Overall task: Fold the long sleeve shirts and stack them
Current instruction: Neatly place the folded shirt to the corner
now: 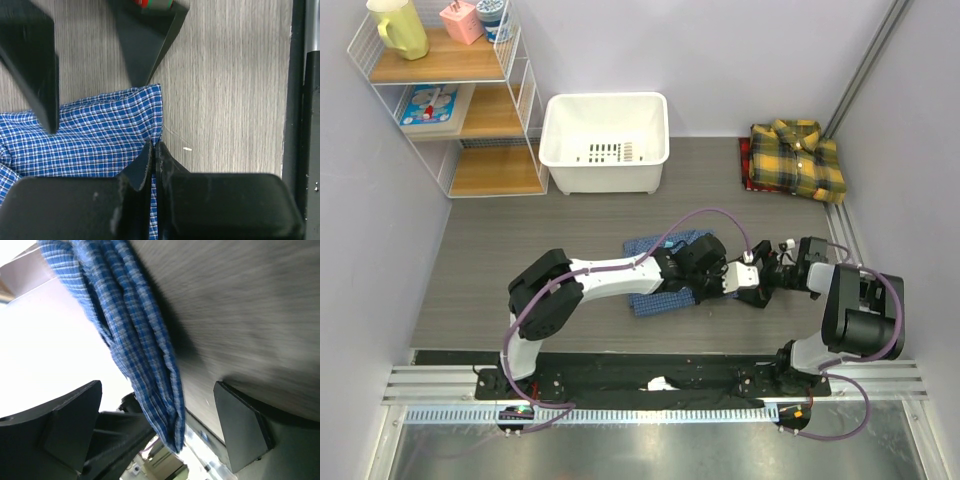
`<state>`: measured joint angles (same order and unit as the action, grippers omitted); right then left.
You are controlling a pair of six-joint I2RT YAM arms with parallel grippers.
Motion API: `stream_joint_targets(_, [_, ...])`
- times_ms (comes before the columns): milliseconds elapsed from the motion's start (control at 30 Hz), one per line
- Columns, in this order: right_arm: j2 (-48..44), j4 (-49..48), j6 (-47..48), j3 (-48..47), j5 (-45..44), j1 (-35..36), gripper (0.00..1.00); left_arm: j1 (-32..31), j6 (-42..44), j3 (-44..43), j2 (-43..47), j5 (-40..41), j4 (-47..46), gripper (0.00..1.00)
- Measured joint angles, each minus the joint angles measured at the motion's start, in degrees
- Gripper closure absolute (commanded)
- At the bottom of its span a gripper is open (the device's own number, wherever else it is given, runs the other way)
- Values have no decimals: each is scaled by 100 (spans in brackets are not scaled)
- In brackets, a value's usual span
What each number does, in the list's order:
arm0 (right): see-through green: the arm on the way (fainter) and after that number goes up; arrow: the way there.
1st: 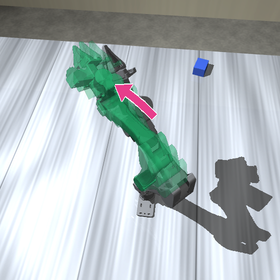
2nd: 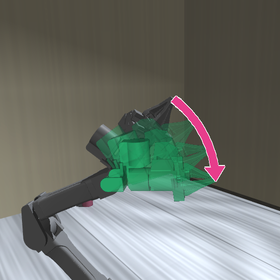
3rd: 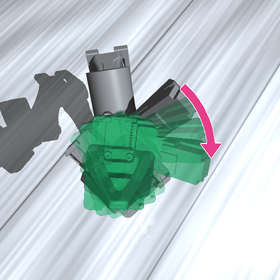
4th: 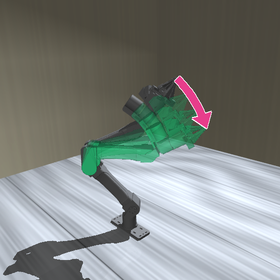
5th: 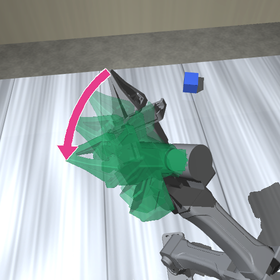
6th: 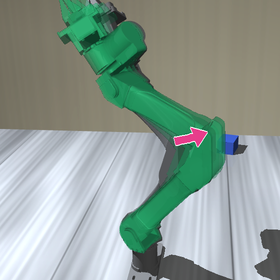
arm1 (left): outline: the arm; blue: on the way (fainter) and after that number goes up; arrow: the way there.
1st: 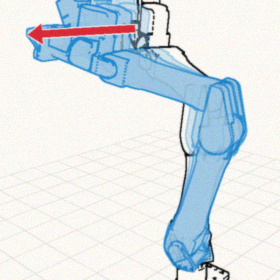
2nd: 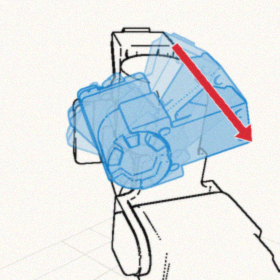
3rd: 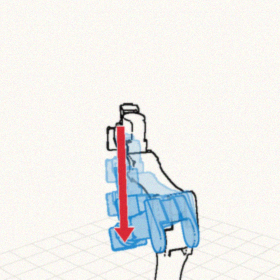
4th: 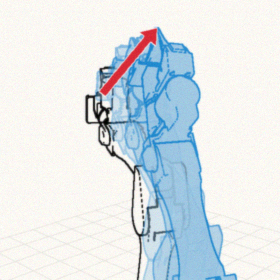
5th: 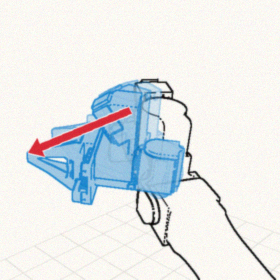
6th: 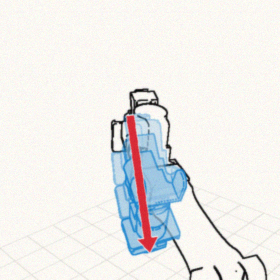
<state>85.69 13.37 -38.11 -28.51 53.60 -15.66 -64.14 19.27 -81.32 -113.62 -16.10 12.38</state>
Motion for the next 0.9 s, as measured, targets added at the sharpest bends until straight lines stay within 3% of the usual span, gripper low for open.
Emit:
stream_joint_targets(167, [-197,-1781,-999,610,31,476,1,11,-48,-13,0,-55,37,100])
stream_joint_targets(333, [-55,-2780,-1609,785,-210,699,17,46,-109,-24,2,-105,48,100])
stream_joint_targets(533, [737,-4299,-2140,782,-442,846,35,87,-136,-107,2,-190,81,100])
stream_joint_targets(733, [1276,-5421,-2566,772,-660,1058,38,177,-245,-225,2,-260,74,100])
stream_joint_targets(833, [1375,-5696,-2673,758,-831,1200,56,205,-282,-232,2,-328,74,100])
stream_joint_targets(867, [1423,-5718,-2671,743,-927,1237,73,210,-286,-232,2,-345,74,99])
stream_joint_targets(900, [1486,-5729,-2669,719,-984,1263,83,216,-295,-234,2,-350,74,95])
